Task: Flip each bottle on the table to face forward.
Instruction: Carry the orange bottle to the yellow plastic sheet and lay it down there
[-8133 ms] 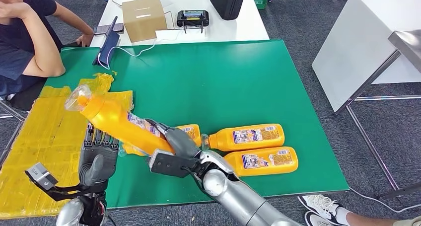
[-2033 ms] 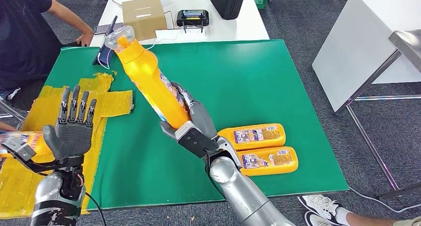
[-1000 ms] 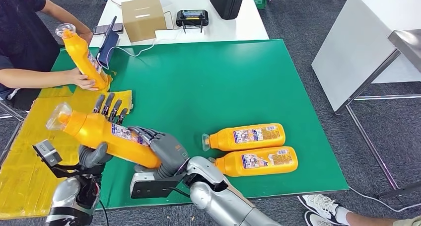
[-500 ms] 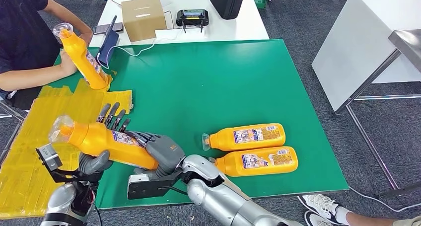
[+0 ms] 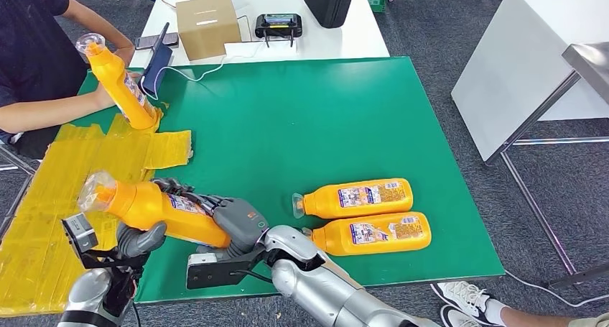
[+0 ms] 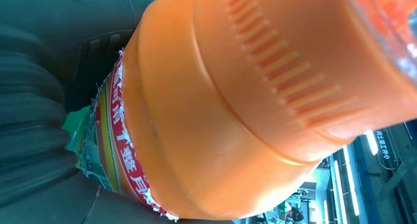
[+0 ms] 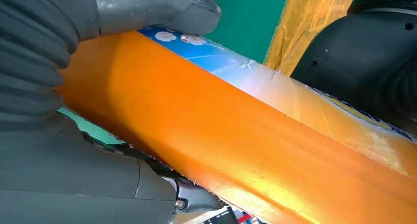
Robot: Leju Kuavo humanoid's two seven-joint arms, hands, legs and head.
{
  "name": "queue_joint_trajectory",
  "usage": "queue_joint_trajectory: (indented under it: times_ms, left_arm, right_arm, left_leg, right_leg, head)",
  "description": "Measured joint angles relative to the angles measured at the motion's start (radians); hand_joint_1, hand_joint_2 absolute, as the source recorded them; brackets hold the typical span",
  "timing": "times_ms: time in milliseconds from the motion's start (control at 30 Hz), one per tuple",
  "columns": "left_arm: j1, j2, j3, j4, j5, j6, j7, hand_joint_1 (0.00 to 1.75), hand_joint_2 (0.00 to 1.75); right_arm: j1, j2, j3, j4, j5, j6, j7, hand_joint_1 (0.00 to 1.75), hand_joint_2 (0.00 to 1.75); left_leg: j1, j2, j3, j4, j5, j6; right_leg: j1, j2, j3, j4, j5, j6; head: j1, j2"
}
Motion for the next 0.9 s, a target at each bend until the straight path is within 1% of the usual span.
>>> queue_joint_trajectory:
  times_ms: [67, 100, 133, 200, 233, 267, 300, 367, 433, 567, 667, 700, 800, 833, 900]
  left_arm:
    - [0.0, 0.0, 0.0, 0.0, -0.002, 0.002, -0.001, 1.75, 1.75]
    - [0.0, 0.0, 0.0, 0.0, -0.004, 0.004, -0.002, 1.75, 1.75]
    - [0.0, 0.0, 0.0, 0.0, -0.01, 0.008, -0.005, 1.75, 1.75]
    - [0.0, 0.0, -0.002, -0.002, -0.039, 0.031, -0.015, 1.75, 1.75]
    - [-0.001, 0.0, -0.004, -0.006, -0.069, 0.053, -0.022, 1.75, 1.75]
    - [-0.002, 0.0, -0.007, -0.011, -0.11, 0.083, -0.028, 1.75, 1.75]
    - [-0.005, 0.001, -0.01, -0.017, -0.163, 0.119, -0.033, 1.75, 1.75]
    - [-0.014, 0.005, -0.014, -0.028, -0.286, 0.198, -0.035, 1.75, 1.75]
    - [-0.029, 0.011, -0.016, -0.035, -0.422, 0.283, -0.031, 1.75, 1.75]
    - [-0.065, 0.027, -0.008, -0.037, -0.632, 0.422, -0.01, 1.75, 1.75]
    - [-0.074, 0.036, 0.002, -0.037, -0.783, 0.528, 0.004, 1.75, 1.75]
    - [-0.075, 0.038, 0.005, -0.037, -0.82, 0.554, 0.008, 1.75, 1.75]
    - [-0.076, 0.043, 0.01, -0.038, -0.872, 0.586, 0.018, 1.75, 1.75]
    - [-0.076, 0.044, 0.01, -0.038, -0.911, 0.607, 0.03, 1.75, 1.75]
    - [-0.075, 0.05, 0.009, -0.039, -1.04, 0.671, 0.068, 1.75, 1.75]
  right_arm:
    - [0.0, 0.0, 0.0, 0.001, 0.001, 0.0, 0.0, 1.75, 1.75]
    - [0.0, 0.001, 0.0, 0.001, 0.002, -0.001, 0.0, 1.69, 1.75]
    - [-0.001, 0.001, 0.0, 0.001, 0.003, -0.002, 0.001, 1.41, 1.75]
    - [-0.002, 0.001, 0.0, 0.002, 0.007, -0.01, 0.004, 0.54, 1.75]
    - [-0.002, 0.001, 0.0, 0.002, 0.01, -0.017, 0.007, 0.15, 1.75]
    - [-0.001, 0.0, 0.0, 0.002, 0.013, -0.026, 0.012, 0.0, 1.75]
    - [0.0, 0.0, -0.001, 0.001, 0.016, -0.037, 0.016, 0.0, 1.75]
    - [0.008, -0.006, -0.006, -0.012, 0.021, -0.061, 0.024, 0.0, 0.87]
    - [0.024, -0.021, -0.027, -0.058, 0.023, -0.078, 0.033, 0.0, 0.0]
    - [0.066, -0.063, -0.091, -0.199, 0.021, -0.082, 0.035, 0.0, 0.0]
    - [0.095, -0.099, -0.144, -0.317, 0.022, -0.08, 0.034, 0.0, 0.0]
    - [0.104, -0.111, -0.16, -0.351, 0.022, -0.079, 0.034, 0.0, 0.0]
    - [0.121, -0.139, -0.195, -0.427, 0.021, -0.075, 0.034, 0.0, 0.0]
    - [0.125, -0.148, -0.203, -0.446, 0.018, -0.073, 0.034, 0.0, 0.0]
    - [0.131, -0.174, -0.219, -0.483, -0.004, -0.056, 0.032, 0.0, 0.0]
  left_leg:
    - [0.0, 0.0, 0.0, 0.0, 0.0, 0.0]
    - [0.0, 0.0, 0.0, 0.0, 0.0, 0.0]
    - [0.0, 0.0, 0.0, 0.0, 0.0, 0.0]
    - [0.0, 0.0, 0.0, 0.0, 0.0, 0.0]
    - [0.0, 0.0, 0.0, 0.0, 0.0, 0.0]
    - [0.0, 0.0, 0.0, 0.0, 0.0, 0.0]
    - [0.0, 0.0, 0.0, 0.0, 0.0, 0.0]
    - [0.0, 0.0, 0.0, 0.0, 0.0, 0.0]
    - [0.0, -0.001, 0.0, 0.0, 0.0, 0.0]
    - [0.0, -0.001, 0.0, 0.0, 0.0, 0.0]
    - [0.0, -0.001, 0.0, 0.0, 0.0, 0.0]
    - [0.0, -0.001, 0.0, 0.0, 0.0, 0.0]
    - [0.0, -0.001, 0.0, 0.0, 0.0, 0.0]
    - [0.0, -0.001, 0.0, 0.0, 0.0, 0.0]
    - [0.0, -0.001, 0.0, 0.0, 0.0, 0.0]
  right_leg:
    - [0.0, 0.0, 0.0, 0.0, 0.0, 0.0]
    - [0.0, 0.0, 0.0, 0.0, 0.0, 0.0]
    - [0.0, 0.0, 0.0, 0.0, 0.0, 0.0]
    - [0.0, 0.0, 0.0, 0.0, 0.0, 0.0]
    - [0.0, 0.0, 0.0, 0.0, 0.0, 0.0]
    - [0.0, 0.0, 0.0, 0.0, 0.0, 0.0]
    - [0.0, 0.0, 0.0, 0.0, 0.0, 0.0]
    - [0.0, 0.0, 0.0, 0.0, 0.0, 0.0]
    - [0.0, 0.0, 0.0, 0.0, 0.0, 0.0]
    - [0.0, 0.0, 0.001, 0.0, 0.0, 0.0]
    - [0.0, -0.001, 0.001, 0.0, 0.0, 0.0]
    - [0.0, -0.001, 0.001, 0.0, 0.0, 0.0]
    - [0.0, -0.001, 0.001, 0.0, 0.0, 0.0]
    - [0.0, -0.001, 0.001, 0.0, 0.0, 0.0]
    - [0.0, -0.001, 0.001, 0.0, 0.0, 0.0]
  head:
    - [0.0, 0.0]
    - [0.0, 0.0]
    - [0.0, 0.0]
    - [0.0, 0.0]
    - [0.0, 0.0]
    - [0.0, 0.0]
    - [0.0, 0.0]
    - [0.0, 0.0]
    - [0.0, 0.0]
    - [0.0, 0.0]
    - [0.0, 0.0]
    - [0.0, 0.0]
    - [0.0, 0.0]
    - [0.0, 0.0]
    - [0.0, 0.0]
